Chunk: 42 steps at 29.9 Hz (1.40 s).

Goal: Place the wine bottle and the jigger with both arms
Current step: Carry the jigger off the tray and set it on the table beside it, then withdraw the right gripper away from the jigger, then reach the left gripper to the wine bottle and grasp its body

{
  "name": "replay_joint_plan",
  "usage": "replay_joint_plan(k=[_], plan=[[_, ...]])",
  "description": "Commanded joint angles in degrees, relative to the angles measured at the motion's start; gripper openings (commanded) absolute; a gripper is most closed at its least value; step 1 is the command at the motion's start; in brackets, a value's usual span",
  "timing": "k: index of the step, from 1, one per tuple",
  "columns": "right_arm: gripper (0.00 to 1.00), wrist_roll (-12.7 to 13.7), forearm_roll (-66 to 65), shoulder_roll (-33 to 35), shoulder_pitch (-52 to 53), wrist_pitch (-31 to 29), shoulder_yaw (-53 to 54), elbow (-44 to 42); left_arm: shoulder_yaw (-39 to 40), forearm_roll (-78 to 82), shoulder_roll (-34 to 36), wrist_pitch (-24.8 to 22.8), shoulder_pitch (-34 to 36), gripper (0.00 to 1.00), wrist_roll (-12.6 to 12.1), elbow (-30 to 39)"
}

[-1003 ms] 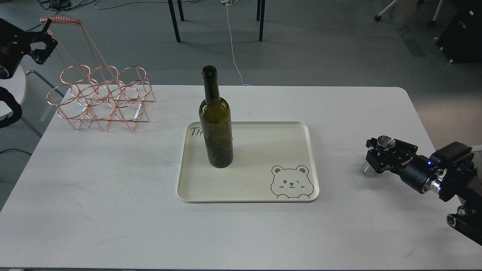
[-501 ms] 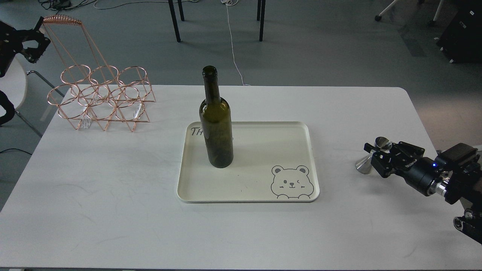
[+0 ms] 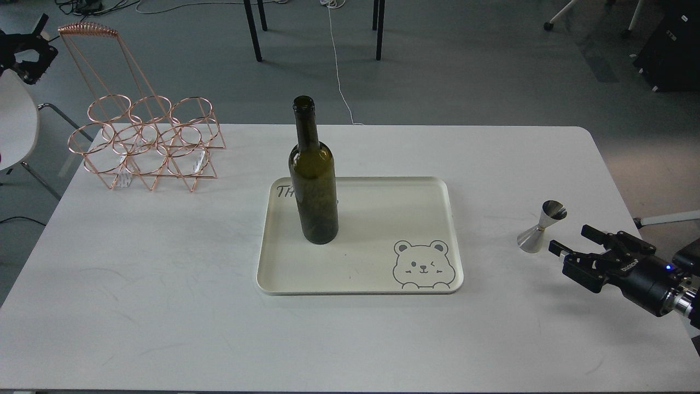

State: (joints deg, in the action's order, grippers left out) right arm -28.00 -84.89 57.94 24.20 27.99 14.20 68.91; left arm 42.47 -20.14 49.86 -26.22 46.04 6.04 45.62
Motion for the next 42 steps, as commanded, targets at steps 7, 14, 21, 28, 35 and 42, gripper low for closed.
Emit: replay_joint_plan(k=[7,14,21,28,35,42], plan=[[0.96,0.0,20.27,6.57,7.61,0.01,0.04,4.56,-6.78,19.6,14.03,-0.5,-0.43,0.99,0.38,17.47],[0.96,0.0,34.25,6.57,19.03,-10.14,0.91,-0.96,-7.32,39.36,19.75,0.64,-0.51,0.99,0.73,34.34],[0.96,0.0,44.27,-1.33,25.9,-19.02,4.69,-11.86,-7.49,66.69,19.22,8.02,-0.51,0.99,0.73,47.09],[0.96,0.0,53.67,-8.97,26.17,-28.95,12.5,-23.37,-8.9,91.65,14.05,11.98,-0.69,0.98,0.73,50.71],[0.96,0.0,64.83,-16.45,26.25,-36.43,17.78,-33.22,-10.74,112.05,5.35,14.18,-0.6,0.98,0.38,50.62],[0.96,0.0,74.95,-20.59,26.52,-39.68,18.4,-38.5,-10.66,125.6,-1.34,14.53,-0.6,0.98,0.38,50.62]])
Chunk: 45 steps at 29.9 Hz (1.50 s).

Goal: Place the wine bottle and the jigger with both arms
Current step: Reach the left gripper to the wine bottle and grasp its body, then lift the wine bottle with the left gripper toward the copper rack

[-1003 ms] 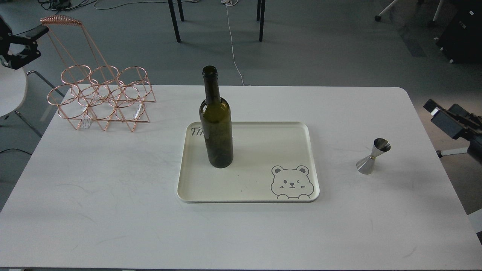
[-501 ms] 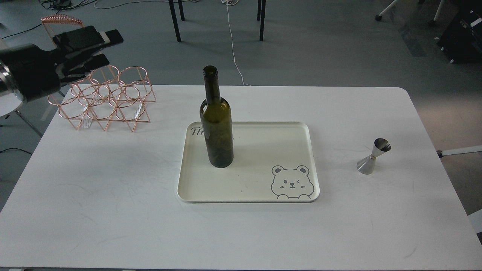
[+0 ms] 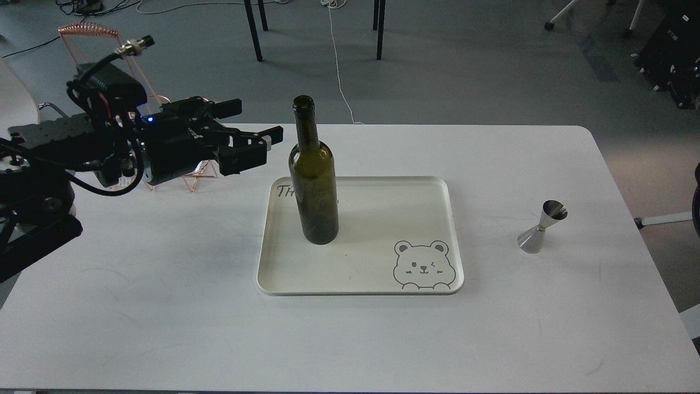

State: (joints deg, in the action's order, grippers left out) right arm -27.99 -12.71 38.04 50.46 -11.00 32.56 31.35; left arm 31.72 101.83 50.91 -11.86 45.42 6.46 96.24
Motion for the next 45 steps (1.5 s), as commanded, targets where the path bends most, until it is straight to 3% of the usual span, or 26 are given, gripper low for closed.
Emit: replay_joint_plan(k=[1,12,14,16,20,29,39,45], plan=[[0.96,-0.01,3.04,-0.69,0.26,-0.78,0.05,-0.94,0.01,3.82,-3.09,0.17,0.02,0.98,-0.04,0.0],[0.96,-0.01,3.04,-0.25,0.96,-2.1,0.05,-0.94,-0.43,5.58,-13.38,0.17,-0.06,0.84,-1.89,-4.65],[0.96,-0.01,3.04,-0.16,0.96,-2.36,0.05,-0.94,-0.43,5.58,-13.73,0.17,0.02,0.69,-2.15,-5.44],[0.96,-0.01,3.04,-0.16,0.96,-2.36,0.05,-0.94,-0.43,5.58,-13.73,0.17,-0.06,0.42,-2.06,-5.62],[0.96,-0.01,3.04,-0.16,1.05,-2.36,0.05,-0.94,-0.35,5.49,-13.29,0.78,0.02,0.27,-2.06,-5.62],[0.96,-0.01,3.04,-0.07,1.13,-2.45,0.05,-0.85,0.97,4.96,-11.28,0.96,0.29,0.14,-2.15,-4.4],[0.96,-0.01,3.04,0.02,1.13,-3.5,-0.04,-0.85,7.39,-3.46,0.49,0.35,3.79,0.14,-1.19,-2.81],[0.96,-0.01,2.96,-0.07,1.05,-3.5,-0.04,-0.85,7.04,-5.23,5.6,0.43,6.96,0.14,0.4,-8.51]])
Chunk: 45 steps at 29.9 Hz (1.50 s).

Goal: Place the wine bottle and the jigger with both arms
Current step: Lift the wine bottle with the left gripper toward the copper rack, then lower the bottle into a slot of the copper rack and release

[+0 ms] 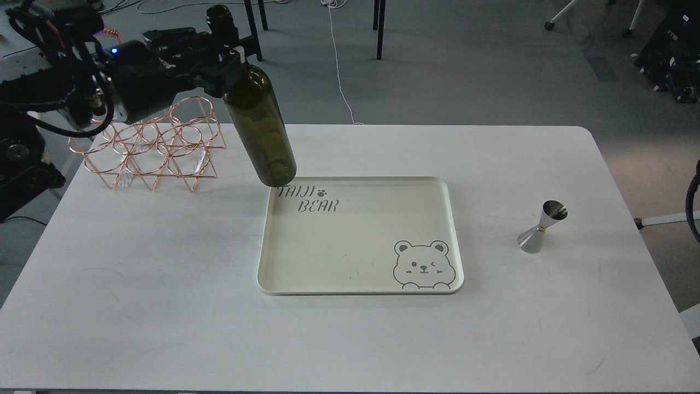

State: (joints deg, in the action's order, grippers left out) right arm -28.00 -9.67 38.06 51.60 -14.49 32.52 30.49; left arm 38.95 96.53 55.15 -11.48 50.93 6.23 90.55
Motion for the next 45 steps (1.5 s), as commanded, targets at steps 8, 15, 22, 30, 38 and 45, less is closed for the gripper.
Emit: replay_joint_plan(k=[8,15,22,30,38,45], plan=[[0.96,0.0,-0.09,-0.18,0.08,-0.01,-0.17,0.01,-0.54,0.24,1.02,0.32,5.06,0.14,3.26,-18.55],[0.96,0.0,-0.09,0.0,0.35,-0.1,-0.17,0.01,-0.63,0.32,-0.74,0.58,4.8,0.14,3.96,-23.92],[0.96,0.0,-0.09,-0.09,0.43,-0.1,-0.08,0.01,-2.73,0.24,-2.77,2.87,4.88,0.14,3.88,-25.42],[0.96,0.0,-0.09,-0.09,0.52,-0.19,-0.08,0.01,-7.83,0.15,-3.38,7.43,4.88,0.14,4.05,-28.85],[0.96,0.0,-0.09,-0.09,0.43,-0.19,-0.08,0.1,-8.19,-0.55,-3.47,7.7,4.71,0.16,4.05,-28.94],[0.96,0.0,-0.09,-0.44,0.43,-0.1,-0.08,0.1,-12.75,-0.64,-6.19,8.58,4.27,0.2,3.96,-28.94]])
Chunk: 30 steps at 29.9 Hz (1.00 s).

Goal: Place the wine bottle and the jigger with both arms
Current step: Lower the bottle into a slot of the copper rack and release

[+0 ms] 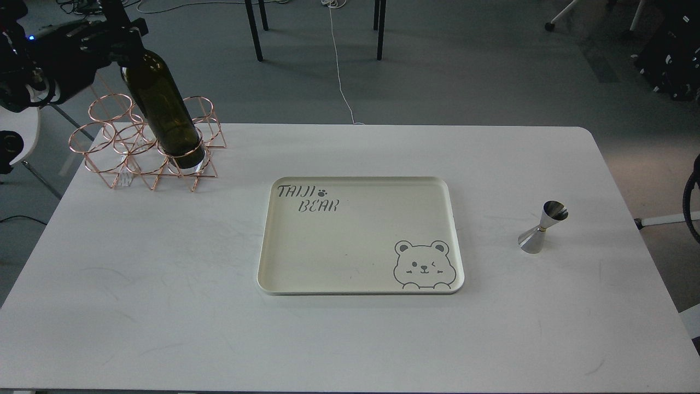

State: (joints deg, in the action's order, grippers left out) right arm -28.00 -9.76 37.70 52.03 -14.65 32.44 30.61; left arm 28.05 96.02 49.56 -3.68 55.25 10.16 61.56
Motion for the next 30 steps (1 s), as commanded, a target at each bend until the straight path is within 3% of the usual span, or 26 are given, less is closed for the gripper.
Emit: replay_joint_plan(k=[1,10,13,18,19,20,21,23,25,30], plan=[[0.96,0.0,0.0,-0.08,0.0,0.06,0.0,-0.02,-2.29,-0.14,-0.69,1.48,-0.14,0.21,0.03,0.05],[0.96,0.0,0.0,-0.08,-0.09,-0.03,-0.09,-0.02,-3.17,-0.22,-2.45,3.51,-0.67,0.43,-0.06,-2.41],[0.96,0.0,0.0,-0.08,-0.09,-0.03,0.0,-0.02,-3.17,-0.22,-3.24,3.51,-0.67,0.55,-0.06,-3.29],[0.96,0.0,0.0,-0.08,0.0,-0.03,0.0,-0.02,-3.17,-0.4,-3.24,3.51,-0.93,0.58,-0.06,-3.38],[0.96,0.0,0.0,-0.08,0.0,-0.03,0.0,-0.02,-3.09,-0.66,-3.24,3.51,-0.93,0.62,-0.06,-3.38],[0.96,0.0,0.0,-0.08,-0.09,-0.03,0.0,-0.02,-3.0,-1.36,-3.24,3.6,-0.93,0.72,-0.23,-3.38],[0.96,0.0,0.0,-0.08,-0.09,0.06,0.0,0.07,-2.3,-2.76,-3.16,3.77,-0.85,0.83,-0.32,-3.38],[0.96,0.0,0.0,-0.08,-0.09,0.06,0.08,-0.02,-1.77,-7.75,-2.63,4.56,-0.41,0.93,-0.32,-3.38],[0.99,0.0,0.09,0.27,-0.26,-0.03,0.17,0.15,-1.07,-15.12,-2.28,5.53,-0.15,0.97,-0.15,-3.46],[0.99,0.0,0.0,0.27,-0.53,0.67,0.08,-0.2,-0.54,-36.47,1.5,5.97,0.03,0.98,0.21,-4.34]])
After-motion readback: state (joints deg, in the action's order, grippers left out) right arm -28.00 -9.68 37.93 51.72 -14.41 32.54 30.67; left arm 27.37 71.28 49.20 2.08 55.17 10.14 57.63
